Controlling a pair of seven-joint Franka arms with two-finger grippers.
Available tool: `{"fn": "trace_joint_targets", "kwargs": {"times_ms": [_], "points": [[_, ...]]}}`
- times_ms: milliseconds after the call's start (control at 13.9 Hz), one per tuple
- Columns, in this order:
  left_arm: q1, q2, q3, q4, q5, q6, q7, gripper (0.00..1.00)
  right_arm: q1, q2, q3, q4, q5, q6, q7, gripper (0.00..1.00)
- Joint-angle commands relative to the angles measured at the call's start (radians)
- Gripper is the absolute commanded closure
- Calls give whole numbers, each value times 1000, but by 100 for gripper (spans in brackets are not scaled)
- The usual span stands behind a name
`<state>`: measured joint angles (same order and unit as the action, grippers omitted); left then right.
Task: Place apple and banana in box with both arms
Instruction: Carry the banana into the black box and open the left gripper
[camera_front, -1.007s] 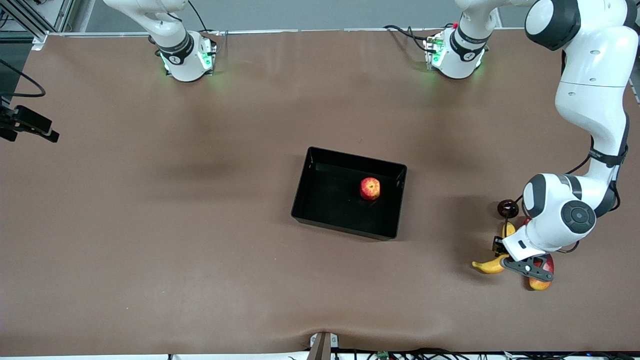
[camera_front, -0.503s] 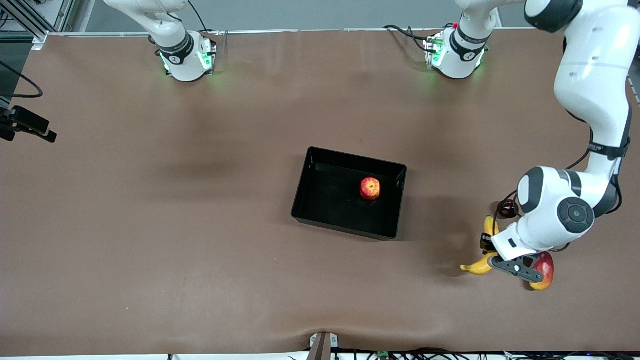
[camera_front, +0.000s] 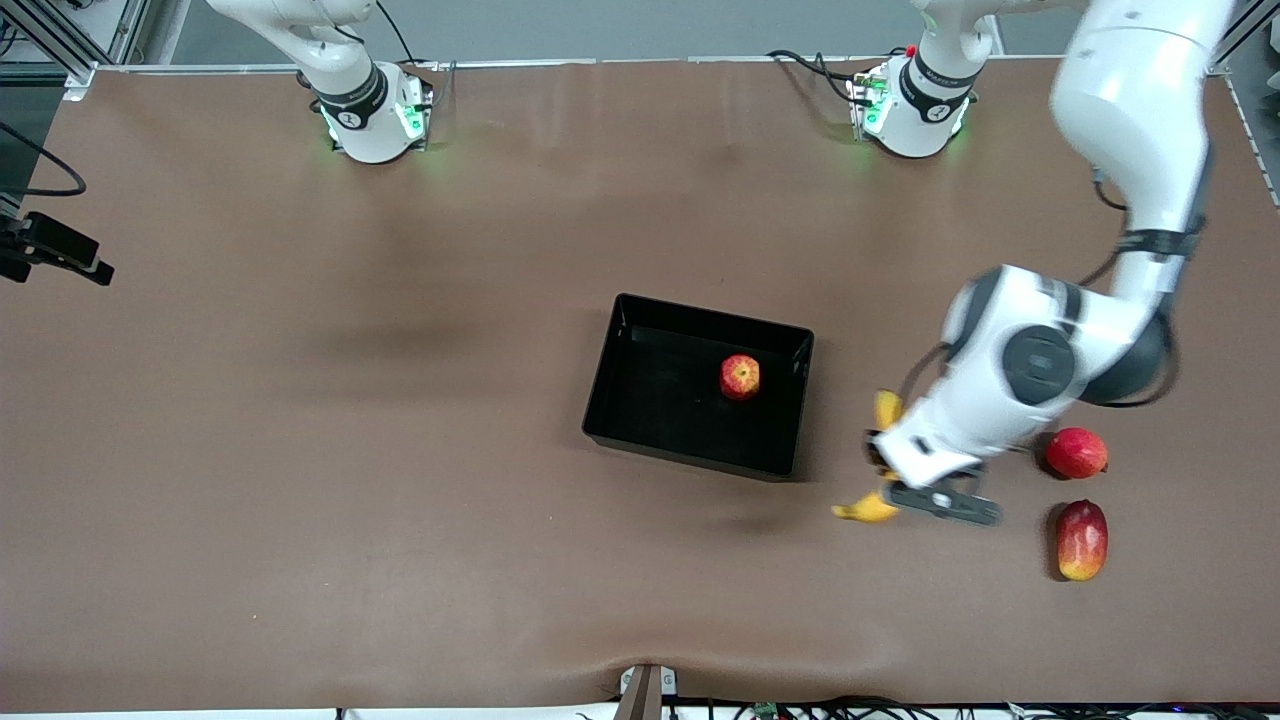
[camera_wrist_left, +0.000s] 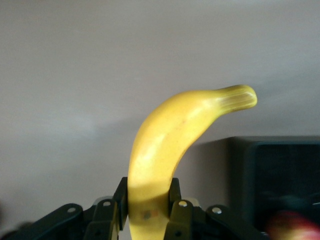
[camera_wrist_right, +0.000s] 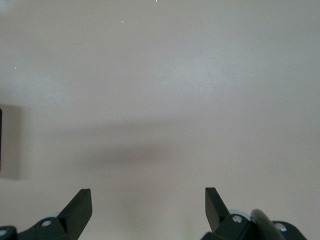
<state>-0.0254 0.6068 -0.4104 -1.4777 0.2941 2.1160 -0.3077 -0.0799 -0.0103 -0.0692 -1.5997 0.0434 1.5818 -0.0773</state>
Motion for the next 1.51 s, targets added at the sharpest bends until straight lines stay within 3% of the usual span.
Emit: {"fn": "trace_joint_targets", "kwargs": {"times_ms": [0, 288, 575, 1078, 1438], "points": [[-129, -1, 19, -9, 3, -7, -198, 100, -18, -3, 16, -3, -13, 3, 2, 0], [-276, 60, 27, 45, 2, -1, -423, 100, -15, -3, 16, -2, -13, 7, 2, 0], [-353, 96, 28, 43, 2, 4, -496, 100, -20, -2, 16, 0, -13, 9, 2, 0], [-395, 185, 30, 45, 7, 108, -556, 100, -20, -2, 16, 0, -10, 7, 2, 0], [-452, 235, 91, 45, 7, 171, -557, 100, -20, -2, 16, 0, -4, 9, 4, 0]]}}
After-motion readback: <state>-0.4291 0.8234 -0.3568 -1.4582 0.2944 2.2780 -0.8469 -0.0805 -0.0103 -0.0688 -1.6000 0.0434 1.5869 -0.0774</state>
